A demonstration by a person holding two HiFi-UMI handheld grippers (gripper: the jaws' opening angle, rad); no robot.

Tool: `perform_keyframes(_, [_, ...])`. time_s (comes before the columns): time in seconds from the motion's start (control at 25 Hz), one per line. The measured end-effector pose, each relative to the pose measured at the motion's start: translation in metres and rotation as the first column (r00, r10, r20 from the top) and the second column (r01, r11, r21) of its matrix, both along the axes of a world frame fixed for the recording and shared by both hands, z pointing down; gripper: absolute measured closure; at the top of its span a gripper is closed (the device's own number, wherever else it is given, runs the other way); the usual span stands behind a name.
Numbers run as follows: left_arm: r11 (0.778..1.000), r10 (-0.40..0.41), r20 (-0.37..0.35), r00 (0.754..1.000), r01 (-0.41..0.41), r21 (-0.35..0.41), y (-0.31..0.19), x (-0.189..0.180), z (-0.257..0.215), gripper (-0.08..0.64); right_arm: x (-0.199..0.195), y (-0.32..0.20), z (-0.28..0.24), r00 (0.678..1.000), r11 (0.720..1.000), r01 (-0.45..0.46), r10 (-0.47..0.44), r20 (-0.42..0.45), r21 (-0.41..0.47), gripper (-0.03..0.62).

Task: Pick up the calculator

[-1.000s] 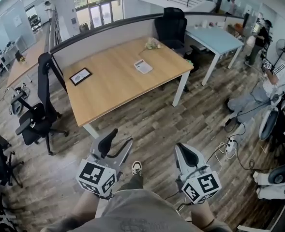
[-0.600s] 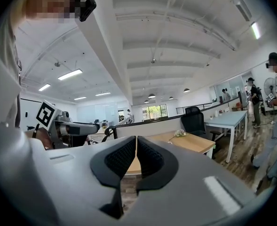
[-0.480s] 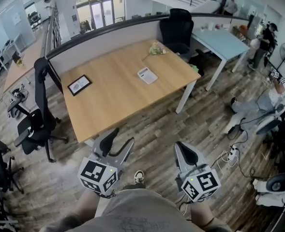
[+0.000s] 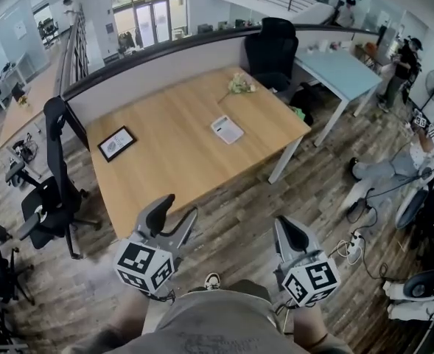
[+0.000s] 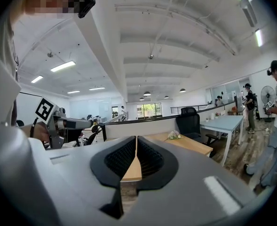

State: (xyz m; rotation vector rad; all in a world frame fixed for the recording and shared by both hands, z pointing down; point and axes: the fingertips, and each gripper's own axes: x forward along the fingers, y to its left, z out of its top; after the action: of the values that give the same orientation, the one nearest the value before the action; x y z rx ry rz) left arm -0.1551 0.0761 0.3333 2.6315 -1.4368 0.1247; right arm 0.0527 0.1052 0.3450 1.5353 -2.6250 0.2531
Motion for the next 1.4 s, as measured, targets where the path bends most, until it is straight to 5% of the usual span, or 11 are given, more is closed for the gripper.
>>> perform_keyframes(0.24, [1.000,-0.006,0.029,1.000,0.006,-0.008,-0.033,0.001,0.006,0.327,0.005,-0.034,0.007,0.999,1.000,0.003,-0.003,-0.051,0.007,0.572])
perform_keyframes(0.8, [1.000,0.000,0.072,0.997,0.000,-0.003,-0.153,0.054,0.005,0.328,0.009,-0.171,0.010,0.989,0.989,0.146,-0.145,-0.018,0.007,0.572])
perform_keyframes(1.4, [0.988,-0.145,0.101,0.984,0.150,-0.041,-0.299,0.103,0.017,0.328,0.053,-0.345,0.020,0.954,0.954,0.299,-0.299,0.006,-0.036,0.572])
